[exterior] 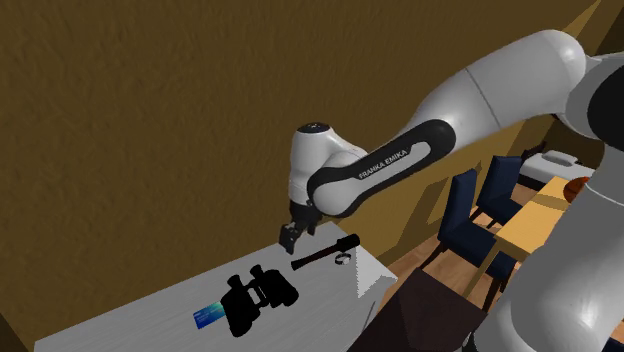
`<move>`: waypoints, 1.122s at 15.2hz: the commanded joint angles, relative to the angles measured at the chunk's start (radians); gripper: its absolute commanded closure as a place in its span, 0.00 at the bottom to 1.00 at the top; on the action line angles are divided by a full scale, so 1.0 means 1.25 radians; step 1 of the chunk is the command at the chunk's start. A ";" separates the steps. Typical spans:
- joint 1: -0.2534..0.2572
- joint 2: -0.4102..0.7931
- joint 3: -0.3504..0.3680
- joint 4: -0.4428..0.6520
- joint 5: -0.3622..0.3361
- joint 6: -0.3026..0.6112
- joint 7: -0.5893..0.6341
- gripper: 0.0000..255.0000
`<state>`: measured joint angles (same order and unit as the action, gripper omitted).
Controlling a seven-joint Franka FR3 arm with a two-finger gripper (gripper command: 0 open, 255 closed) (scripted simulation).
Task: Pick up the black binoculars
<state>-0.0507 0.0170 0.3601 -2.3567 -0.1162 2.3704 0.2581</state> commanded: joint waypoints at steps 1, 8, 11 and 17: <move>0.003 0.069 0.000 0.033 -0.049 0.031 0.045 0.00; 0.058 0.303 -0.050 0.189 -0.198 0.092 0.177 0.00; 0.090 0.398 -0.079 0.271 -0.238 0.104 0.213 0.00; 0.132 0.538 -0.117 0.404 -0.275 0.113 0.246 0.00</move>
<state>0.1114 0.6747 0.2177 -1.8649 -0.4562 2.5086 0.5637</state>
